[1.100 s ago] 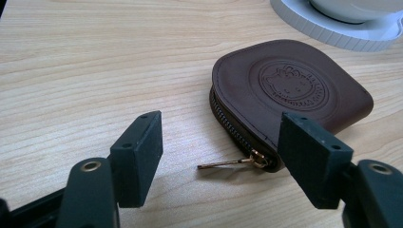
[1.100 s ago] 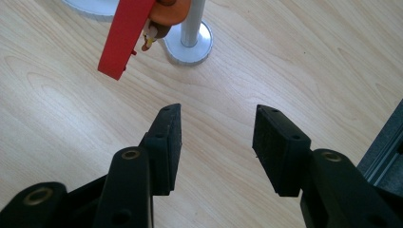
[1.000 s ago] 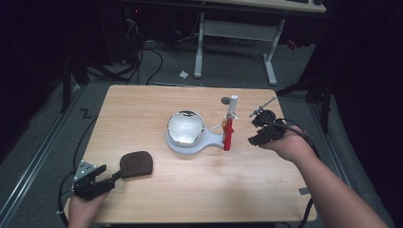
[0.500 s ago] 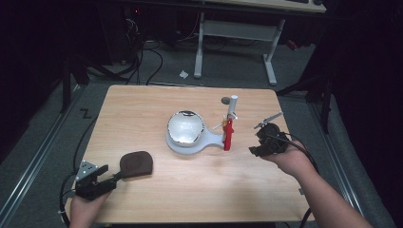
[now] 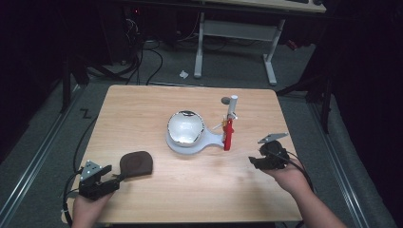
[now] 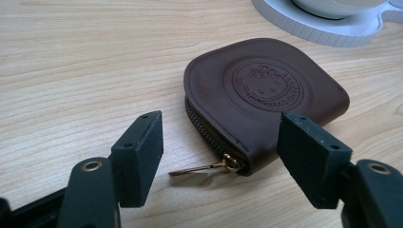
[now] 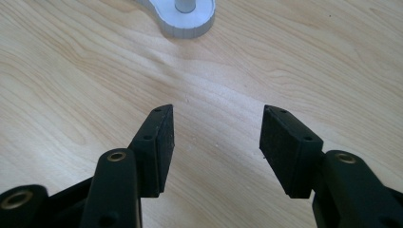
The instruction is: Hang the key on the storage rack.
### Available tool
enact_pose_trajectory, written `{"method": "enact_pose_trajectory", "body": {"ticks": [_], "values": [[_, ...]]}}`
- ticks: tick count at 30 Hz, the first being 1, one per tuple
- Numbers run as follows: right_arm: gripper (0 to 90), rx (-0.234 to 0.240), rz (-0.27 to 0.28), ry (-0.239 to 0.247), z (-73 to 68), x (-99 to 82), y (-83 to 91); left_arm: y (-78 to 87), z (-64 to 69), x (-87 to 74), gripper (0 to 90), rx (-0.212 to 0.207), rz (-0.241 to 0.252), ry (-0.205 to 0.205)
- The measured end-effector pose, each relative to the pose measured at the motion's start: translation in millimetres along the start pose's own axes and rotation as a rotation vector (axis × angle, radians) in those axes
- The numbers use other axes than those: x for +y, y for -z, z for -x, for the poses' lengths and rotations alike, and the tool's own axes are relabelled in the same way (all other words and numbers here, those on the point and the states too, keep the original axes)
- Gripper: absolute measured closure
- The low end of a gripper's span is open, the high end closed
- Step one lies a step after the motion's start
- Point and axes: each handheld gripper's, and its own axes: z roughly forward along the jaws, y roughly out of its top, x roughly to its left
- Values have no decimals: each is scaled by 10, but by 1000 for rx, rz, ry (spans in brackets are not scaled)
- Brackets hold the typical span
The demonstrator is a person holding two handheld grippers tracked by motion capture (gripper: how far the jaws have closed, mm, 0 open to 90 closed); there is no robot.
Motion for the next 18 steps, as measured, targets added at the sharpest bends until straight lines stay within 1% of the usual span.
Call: {"method": "enact_pose_trajectory", "body": {"ticks": [1,2,3,4,5,6,7,8,9,10,11,13,16,17,18], "values": [[450,1,20,-11,-18,-92,-59,-5,5,2,327,-3,0,-2],[450,1,20,-11,-18,-92,-59,-9,11,5,327,-5,0,-2],[449,-2,33,-17,-32,-146,-92,-14,16,8,326,-7,-1,-3],[448,-3,60,-31,-61,-249,-147,-19,22,11,322,-10,0,-1],[448,-7,83,-40,-80,-312,-178,-30,45,17,317,-13,-2,-1],[448,-7,83,-40,-80,-312,-178,-30,45,17,311,-13,-2,-1],[447,-17,124,-52,-107,-412,-223,-33,56,20,306,-15,0,0],[442,-22,148,-54,-124,-464,-246,-35,78,30,300,-20,5,6],[442,-22,148,-54,-124,-464,-246,-35,78,30,294,-20,5,6],[439,-26,165,-56,-136,-505,-262,-36,93,35,294,-24,10,8],[432,-32,189,-69,-154,-571,-289,-37,105,38,292,-25,11,6],[422,-29,215,-100,-183,-661,-319,-42,127,39,283,-27,13,7],[411,-42,267,-137,-221,-812,-346,-57,143,32,272,-28,6,2],[410,-49,285,-129,-245,-873,-337,-72,147,27,271,-22,1,7],[410,-49,285,-129,-245,-873,-337,-72,147,27,276,-22,1,7]]}}
